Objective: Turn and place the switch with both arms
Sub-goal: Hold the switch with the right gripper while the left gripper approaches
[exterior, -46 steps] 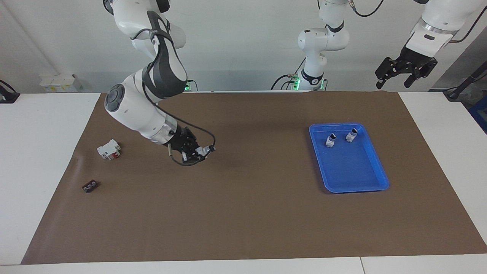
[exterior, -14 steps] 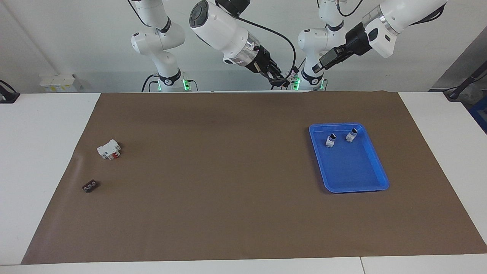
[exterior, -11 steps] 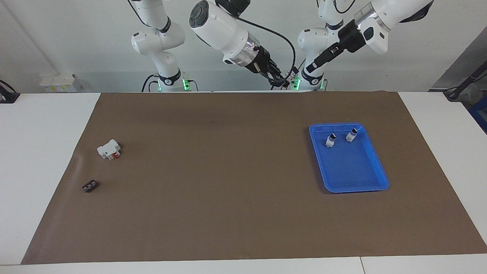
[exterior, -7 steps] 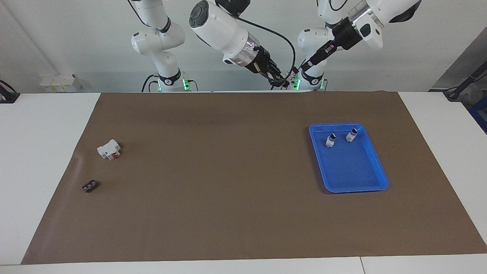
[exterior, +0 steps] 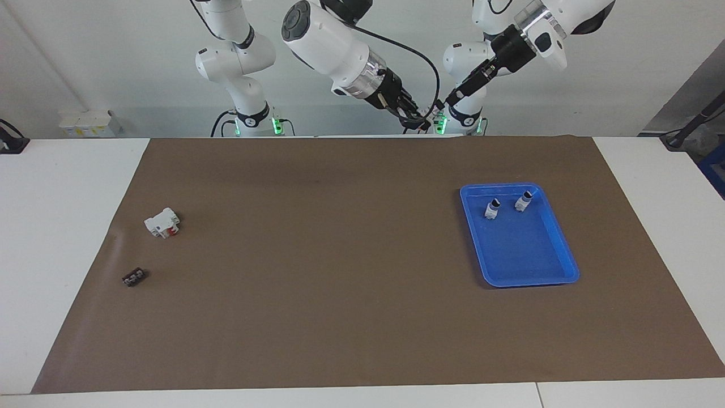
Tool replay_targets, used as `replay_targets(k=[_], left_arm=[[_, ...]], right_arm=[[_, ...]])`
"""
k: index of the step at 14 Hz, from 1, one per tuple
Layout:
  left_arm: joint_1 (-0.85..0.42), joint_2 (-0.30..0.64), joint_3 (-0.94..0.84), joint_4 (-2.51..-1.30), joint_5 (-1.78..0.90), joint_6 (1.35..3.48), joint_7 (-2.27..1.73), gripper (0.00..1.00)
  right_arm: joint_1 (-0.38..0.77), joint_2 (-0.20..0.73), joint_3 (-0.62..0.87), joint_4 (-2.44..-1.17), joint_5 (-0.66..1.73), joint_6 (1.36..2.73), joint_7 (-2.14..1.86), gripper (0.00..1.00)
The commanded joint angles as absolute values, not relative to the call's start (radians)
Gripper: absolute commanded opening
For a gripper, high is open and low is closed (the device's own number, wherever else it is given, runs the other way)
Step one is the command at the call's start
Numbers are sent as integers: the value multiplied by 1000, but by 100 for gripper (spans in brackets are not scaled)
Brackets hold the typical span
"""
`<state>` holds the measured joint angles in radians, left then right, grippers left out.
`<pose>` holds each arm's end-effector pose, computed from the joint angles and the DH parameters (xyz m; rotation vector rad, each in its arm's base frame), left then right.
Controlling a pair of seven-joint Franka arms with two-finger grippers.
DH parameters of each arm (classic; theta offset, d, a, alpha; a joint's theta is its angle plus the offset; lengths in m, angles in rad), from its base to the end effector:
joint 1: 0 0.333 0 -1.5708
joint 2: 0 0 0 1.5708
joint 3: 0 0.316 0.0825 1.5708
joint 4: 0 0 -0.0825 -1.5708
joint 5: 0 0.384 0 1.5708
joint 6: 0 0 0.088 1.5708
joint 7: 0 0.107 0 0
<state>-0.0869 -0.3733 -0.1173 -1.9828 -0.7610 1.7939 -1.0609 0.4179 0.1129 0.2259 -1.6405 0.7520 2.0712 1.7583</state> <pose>0.4334 -0.1599 0.6554 2.1603 1.1325 -0.3546 0.4864 0.3999 0.5912 -1.9151 1.5909 0.7567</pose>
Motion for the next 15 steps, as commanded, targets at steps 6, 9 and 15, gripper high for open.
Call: replay_targets(k=[6,9,15], left_arm=[[-97,-448,-130,-2075,-793,1850,-1077,36],[-97,-462,-130,-2089,-798,1867,-1077,36],[-98,-472,-135,-2109,-813,1901,-1080,34]], right_arm=[[413,86,229,-1671,736,2085,1738,0],[413,86,229,-1671,735,2085,1736,0],[413,86,227,-1671,735,2085,1736,0]])
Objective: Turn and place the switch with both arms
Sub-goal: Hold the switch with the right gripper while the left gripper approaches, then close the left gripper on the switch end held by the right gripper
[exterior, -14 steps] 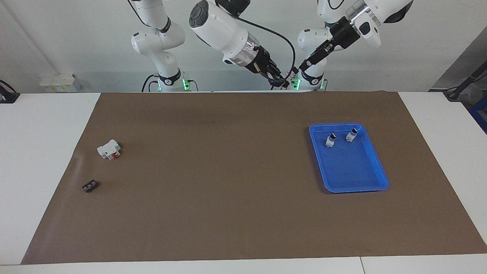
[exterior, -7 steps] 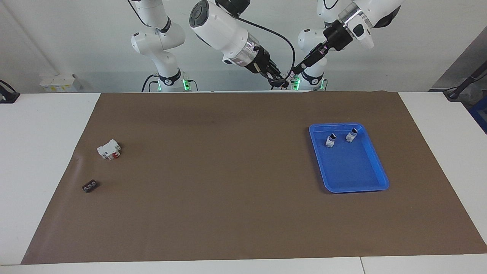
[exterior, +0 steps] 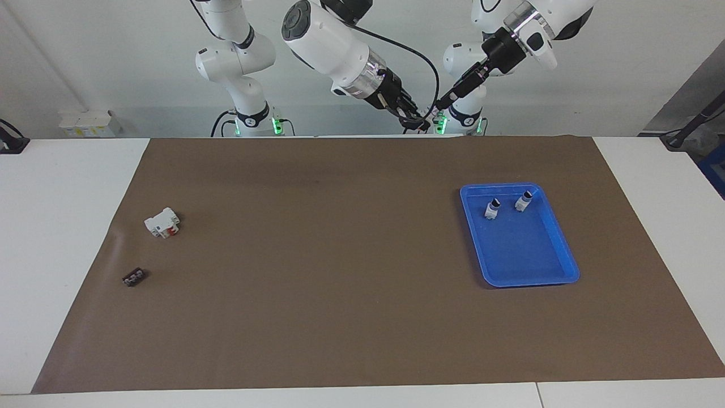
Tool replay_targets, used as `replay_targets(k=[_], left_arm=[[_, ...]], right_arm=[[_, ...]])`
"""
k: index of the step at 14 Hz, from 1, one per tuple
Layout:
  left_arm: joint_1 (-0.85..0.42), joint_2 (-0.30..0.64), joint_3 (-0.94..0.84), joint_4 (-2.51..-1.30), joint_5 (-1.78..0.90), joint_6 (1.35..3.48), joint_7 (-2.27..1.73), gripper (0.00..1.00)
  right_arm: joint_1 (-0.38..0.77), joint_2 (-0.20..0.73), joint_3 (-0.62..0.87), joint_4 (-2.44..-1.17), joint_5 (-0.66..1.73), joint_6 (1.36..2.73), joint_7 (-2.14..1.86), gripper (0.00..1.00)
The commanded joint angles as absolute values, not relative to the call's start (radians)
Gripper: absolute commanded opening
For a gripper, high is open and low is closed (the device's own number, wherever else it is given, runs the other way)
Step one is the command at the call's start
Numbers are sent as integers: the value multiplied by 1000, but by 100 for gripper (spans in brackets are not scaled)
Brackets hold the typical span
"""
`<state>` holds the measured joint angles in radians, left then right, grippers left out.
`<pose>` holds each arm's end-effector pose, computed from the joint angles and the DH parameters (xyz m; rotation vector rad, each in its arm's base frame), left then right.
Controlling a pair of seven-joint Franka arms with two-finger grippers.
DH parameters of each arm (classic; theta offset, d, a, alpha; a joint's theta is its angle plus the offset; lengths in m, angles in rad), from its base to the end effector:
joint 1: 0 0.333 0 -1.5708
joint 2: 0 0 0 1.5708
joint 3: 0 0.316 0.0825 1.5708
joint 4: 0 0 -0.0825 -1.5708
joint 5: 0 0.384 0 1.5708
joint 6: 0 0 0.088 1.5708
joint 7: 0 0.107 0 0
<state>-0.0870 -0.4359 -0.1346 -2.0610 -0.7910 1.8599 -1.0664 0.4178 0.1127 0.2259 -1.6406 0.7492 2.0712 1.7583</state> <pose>0.4173 -0.1634 0.6500 2.1174 1.1484 -0.3197 0.4864 0.3997 0.5912 -1.9172 1.5910 0.7535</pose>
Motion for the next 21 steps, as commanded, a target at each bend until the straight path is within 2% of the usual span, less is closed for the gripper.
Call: replay_targets(k=[1,5,8,9,11,12,18,21], left_arm=[[-98,-476,-135,-2112,-813,1904,-1081,33],[-97,-482,-138,-2128,-831,1927,-1083,33],[-98,-485,-149,-2132,-833,1934,-1098,26],[-98,-485,-153,-2132,-833,1939,-1103,23],[-98,-485,-156,-2132,-833,1939,-1104,3],[-97,-485,-156,-2132,-833,1939,-1106,0],[-91,-489,-155,-2131,-833,1940,-1088,0],[-94,-489,-155,-2131,-831,1928,-956,0]], right_arm=[[413,86,227,-1671,735,2085,1736,0],[413,86,227,-1671,735,2085,1736,0],[414,86,227,-1671,735,2085,1736,0],[414,86,227,-1671,735,2085,1736,0],[413,86,227,-1671,735,2085,1736,0],[414,86,229,-1671,735,2085,1736,0],[413,86,227,-1671,735,2085,1735,0],[413,83,227,-1671,735,2085,1735,0]])
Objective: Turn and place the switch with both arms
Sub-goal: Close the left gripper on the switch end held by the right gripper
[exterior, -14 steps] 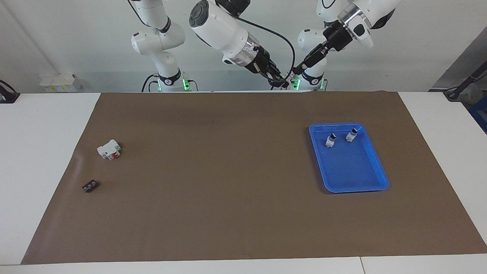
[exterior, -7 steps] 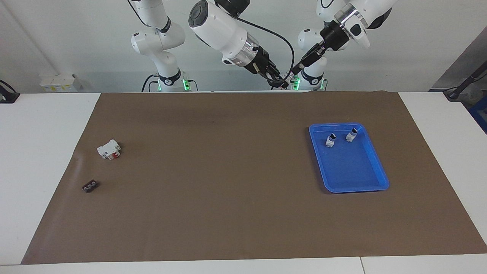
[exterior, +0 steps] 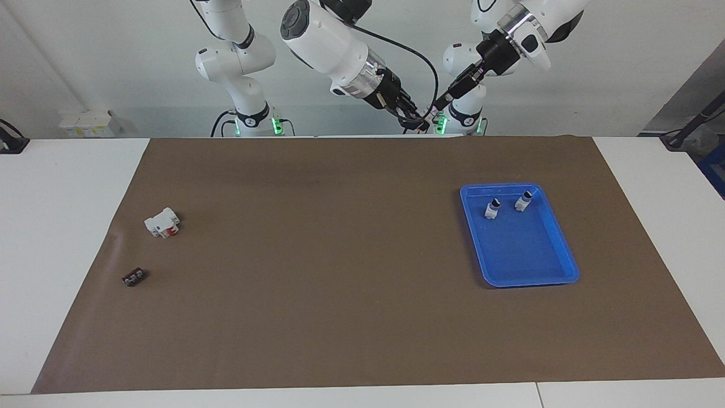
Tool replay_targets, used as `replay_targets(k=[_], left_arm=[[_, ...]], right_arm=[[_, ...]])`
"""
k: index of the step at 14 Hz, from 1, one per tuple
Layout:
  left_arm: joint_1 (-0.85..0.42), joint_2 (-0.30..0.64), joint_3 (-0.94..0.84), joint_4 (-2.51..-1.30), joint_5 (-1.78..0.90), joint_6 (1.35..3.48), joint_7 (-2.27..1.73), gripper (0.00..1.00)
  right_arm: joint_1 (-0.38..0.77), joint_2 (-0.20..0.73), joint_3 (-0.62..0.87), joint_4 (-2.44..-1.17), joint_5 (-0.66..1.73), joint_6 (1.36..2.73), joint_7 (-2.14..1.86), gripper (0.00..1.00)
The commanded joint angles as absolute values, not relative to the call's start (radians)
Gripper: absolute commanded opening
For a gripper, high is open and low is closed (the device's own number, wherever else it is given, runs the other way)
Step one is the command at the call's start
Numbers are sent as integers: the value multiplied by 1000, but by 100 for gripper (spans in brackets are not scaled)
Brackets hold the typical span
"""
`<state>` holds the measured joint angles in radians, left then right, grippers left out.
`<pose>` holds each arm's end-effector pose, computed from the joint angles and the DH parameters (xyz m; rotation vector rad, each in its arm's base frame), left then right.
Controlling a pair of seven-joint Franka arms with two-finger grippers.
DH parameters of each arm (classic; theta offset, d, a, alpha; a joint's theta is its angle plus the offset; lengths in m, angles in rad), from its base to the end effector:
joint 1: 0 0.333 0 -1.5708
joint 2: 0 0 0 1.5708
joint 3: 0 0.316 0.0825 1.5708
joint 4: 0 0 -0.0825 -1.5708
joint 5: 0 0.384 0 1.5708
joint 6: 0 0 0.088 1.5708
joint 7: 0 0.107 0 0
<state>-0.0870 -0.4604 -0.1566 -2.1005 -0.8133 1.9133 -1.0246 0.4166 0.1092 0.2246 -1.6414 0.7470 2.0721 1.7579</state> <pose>0.4111 -0.1707 0.6449 2.1141 1.1068 -0.2739 0.4867 0.3981 0.5929 -1.9157 1.5905 0.7470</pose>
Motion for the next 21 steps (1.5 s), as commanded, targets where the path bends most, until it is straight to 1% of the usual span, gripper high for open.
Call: replay_targets(k=[1,4,6,11,14,18,21], left_arm=[[-94,-489,-155,-2131,-831,1930,-919,0],[-94,-491,-155,-2132,-831,1918,-749,0],[-97,-489,-155,-2129,-828,1904,-513,0],[-87,-489,-152,-2122,-818,1850,-292,0],[-86,-489,-152,-2120,-819,1847,-247,0],[-94,-488,-155,-2118,-818,1848,131,0],[-94,-488,-153,-2118,-818,1848,227,0]], right_arm=[[413,83,227,-1671,735,2085,1735,0],[413,83,227,-1671,735,2085,1735,0],[413,83,227,-1671,735,2085,1735,0],[413,83,227,-1671,733,2085,1733,0],[411,83,227,-1671,733,2085,1733,0],[410,84,225,-1667,721,2085,1732,0],[405,83,226,-1667,719,2085,1732,0]])
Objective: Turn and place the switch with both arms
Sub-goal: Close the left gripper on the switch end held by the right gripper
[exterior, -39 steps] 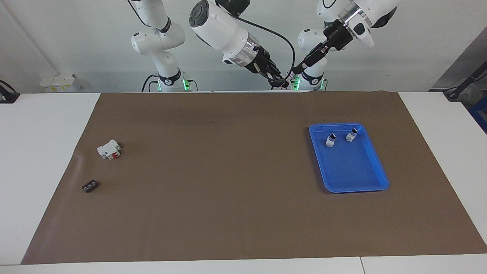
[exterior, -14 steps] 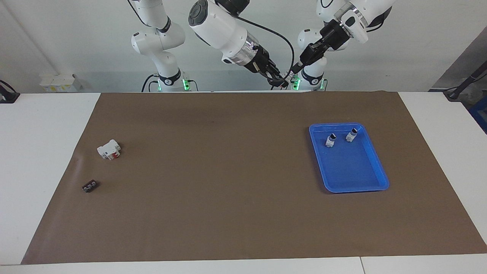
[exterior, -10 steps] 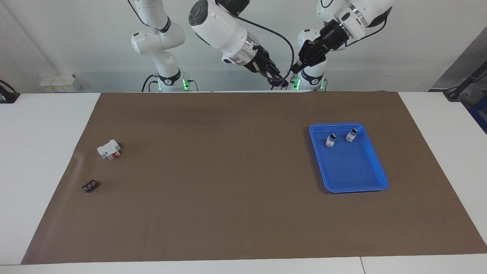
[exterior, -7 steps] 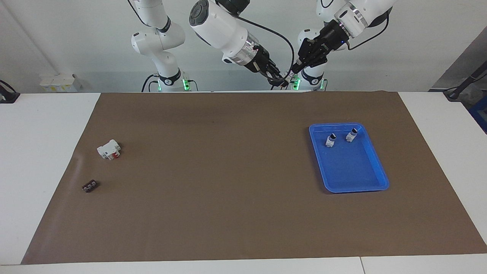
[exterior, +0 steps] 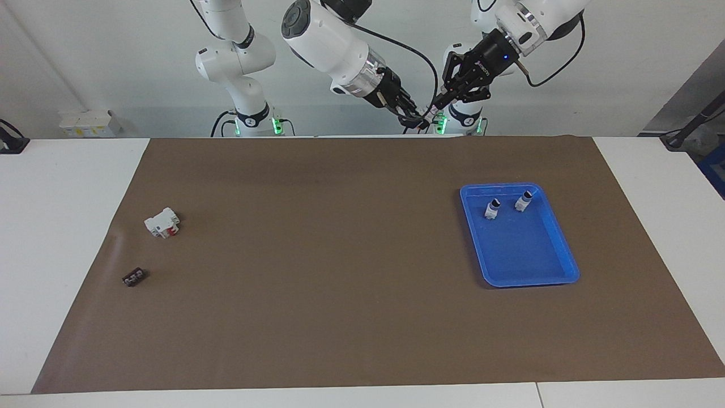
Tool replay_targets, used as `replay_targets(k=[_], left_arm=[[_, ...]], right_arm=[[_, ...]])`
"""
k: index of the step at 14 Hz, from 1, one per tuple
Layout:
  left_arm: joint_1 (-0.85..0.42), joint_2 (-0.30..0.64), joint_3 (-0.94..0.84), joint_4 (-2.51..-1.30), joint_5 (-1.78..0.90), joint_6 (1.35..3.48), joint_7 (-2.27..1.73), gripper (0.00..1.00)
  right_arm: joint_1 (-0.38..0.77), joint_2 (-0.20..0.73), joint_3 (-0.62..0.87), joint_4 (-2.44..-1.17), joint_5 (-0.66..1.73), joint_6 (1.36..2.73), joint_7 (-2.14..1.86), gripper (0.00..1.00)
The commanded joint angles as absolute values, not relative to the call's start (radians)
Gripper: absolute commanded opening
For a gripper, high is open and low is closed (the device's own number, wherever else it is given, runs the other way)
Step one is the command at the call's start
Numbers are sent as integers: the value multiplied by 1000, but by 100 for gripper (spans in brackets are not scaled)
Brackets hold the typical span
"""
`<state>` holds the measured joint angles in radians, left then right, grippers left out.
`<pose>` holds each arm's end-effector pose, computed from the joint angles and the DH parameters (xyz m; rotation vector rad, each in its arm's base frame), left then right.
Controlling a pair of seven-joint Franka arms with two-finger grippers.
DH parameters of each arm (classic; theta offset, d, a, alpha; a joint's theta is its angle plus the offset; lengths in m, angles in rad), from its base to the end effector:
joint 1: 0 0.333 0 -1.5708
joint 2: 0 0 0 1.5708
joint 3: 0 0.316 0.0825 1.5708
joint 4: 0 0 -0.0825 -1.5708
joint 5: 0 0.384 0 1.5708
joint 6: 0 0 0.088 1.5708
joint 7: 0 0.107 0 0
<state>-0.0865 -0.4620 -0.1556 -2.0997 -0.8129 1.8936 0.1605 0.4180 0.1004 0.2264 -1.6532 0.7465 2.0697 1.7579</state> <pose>0.4090 -0.1711 0.6444 2.3748 -0.2717 0.2730 0.4825 0.3985 0.5920 -1.9235 1.5908 0.7491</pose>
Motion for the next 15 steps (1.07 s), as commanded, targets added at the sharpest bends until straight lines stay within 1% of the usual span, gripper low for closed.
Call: replay_targets(k=[1,6,15], left_arm=[[-92,-488,-150,-2118,-818,1848,285,0],[-95,-489,-137,-2118,-822,1806,428,0],[-84,-488,-135,-2114,-824,1796,457,0]], right_arm=[[403,83,225,-1667,719,2085,1732,0],[402,83,225,-1667,716,2085,1732,0],[402,83,225,-1667,716,2085,1735,0]])
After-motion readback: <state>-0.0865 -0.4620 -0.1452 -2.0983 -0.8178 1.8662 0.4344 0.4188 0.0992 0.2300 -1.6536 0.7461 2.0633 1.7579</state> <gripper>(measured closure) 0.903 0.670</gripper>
